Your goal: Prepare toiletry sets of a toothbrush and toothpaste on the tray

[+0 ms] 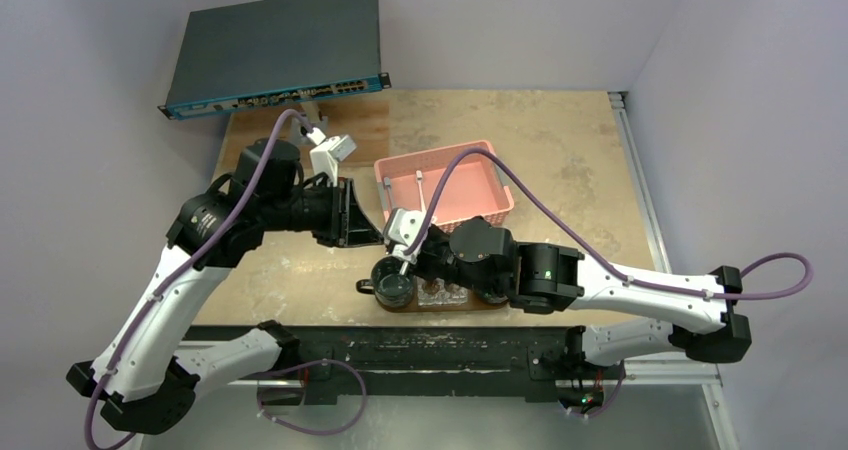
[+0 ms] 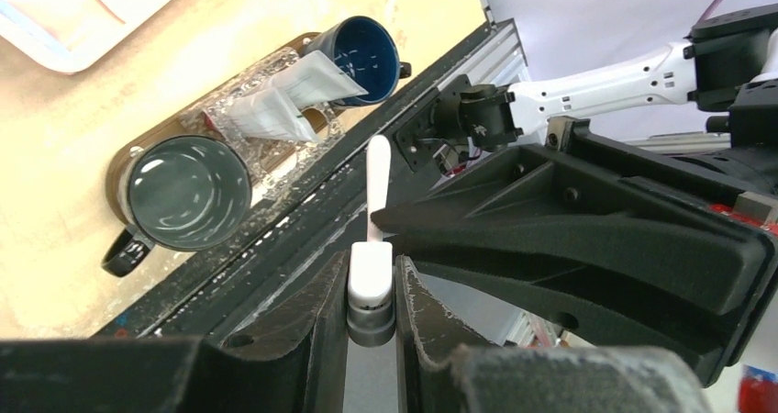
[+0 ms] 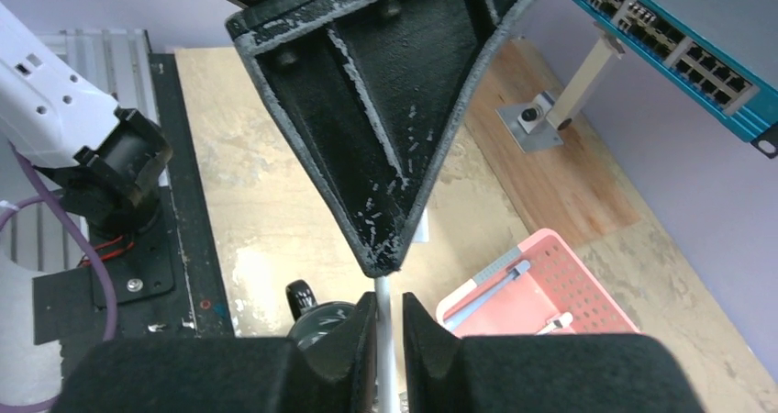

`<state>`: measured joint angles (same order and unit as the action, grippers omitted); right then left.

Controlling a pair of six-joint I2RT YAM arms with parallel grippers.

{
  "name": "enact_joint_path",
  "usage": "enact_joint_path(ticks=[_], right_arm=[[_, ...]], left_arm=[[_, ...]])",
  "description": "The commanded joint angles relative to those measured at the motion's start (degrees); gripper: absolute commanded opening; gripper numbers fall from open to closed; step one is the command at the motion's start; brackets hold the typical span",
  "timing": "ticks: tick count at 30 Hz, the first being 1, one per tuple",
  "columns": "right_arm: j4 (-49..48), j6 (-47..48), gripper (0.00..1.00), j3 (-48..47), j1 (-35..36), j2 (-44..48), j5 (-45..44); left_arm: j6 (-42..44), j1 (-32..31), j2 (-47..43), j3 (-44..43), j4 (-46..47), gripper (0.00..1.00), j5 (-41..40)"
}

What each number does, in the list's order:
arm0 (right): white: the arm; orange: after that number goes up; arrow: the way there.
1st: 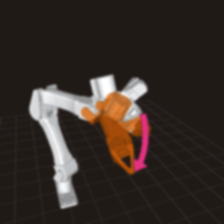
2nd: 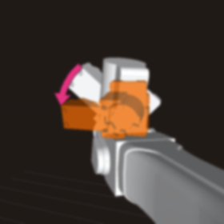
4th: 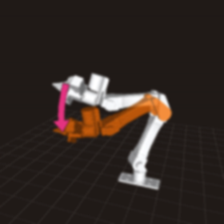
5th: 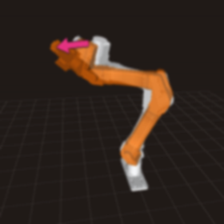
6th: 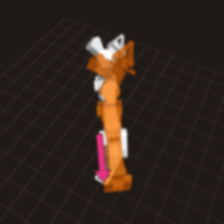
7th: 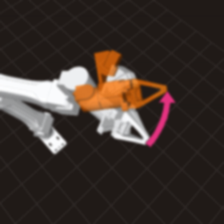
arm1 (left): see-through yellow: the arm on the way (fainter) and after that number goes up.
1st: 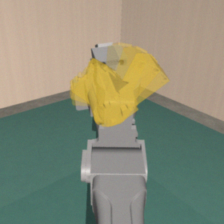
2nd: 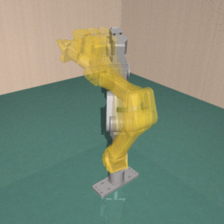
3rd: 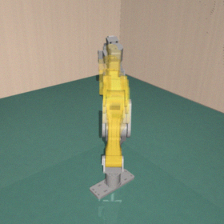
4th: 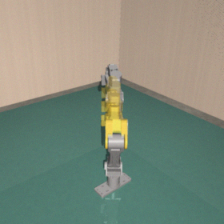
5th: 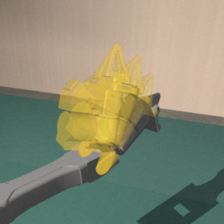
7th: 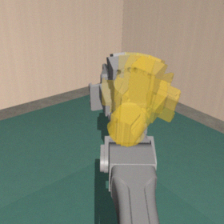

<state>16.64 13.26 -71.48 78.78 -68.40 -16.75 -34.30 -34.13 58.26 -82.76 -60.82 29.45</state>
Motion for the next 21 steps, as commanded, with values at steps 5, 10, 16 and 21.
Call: enact_joint_path(ticks=[5,10,16,21], right_arm=[[-1.97,-2.82,0.44,-0.31,0.10,2.77,-7.02],[-2.12,-4.66,0.52,0.25,-1.66,4.13,-13.97],[1.30,-11.08,0.53,-1.36,-12.69,4.50,-11.37],[4.93,-15.95,0.57,-4.08,-23.13,3.70,-10.08]], left_arm=[[2.31,0.44,-2.39,-0.11,-1.64,0.00,-4.20],[3.02,-0.79,-2.81,-0.67,-3.11,0.00,-5.30],[3.60,-6.89,-2.96,-2.44,-5.53,0.00,-11.08],[2.84,-11.70,-3.20,-3.20,-7.72,0.00,-17.67]])
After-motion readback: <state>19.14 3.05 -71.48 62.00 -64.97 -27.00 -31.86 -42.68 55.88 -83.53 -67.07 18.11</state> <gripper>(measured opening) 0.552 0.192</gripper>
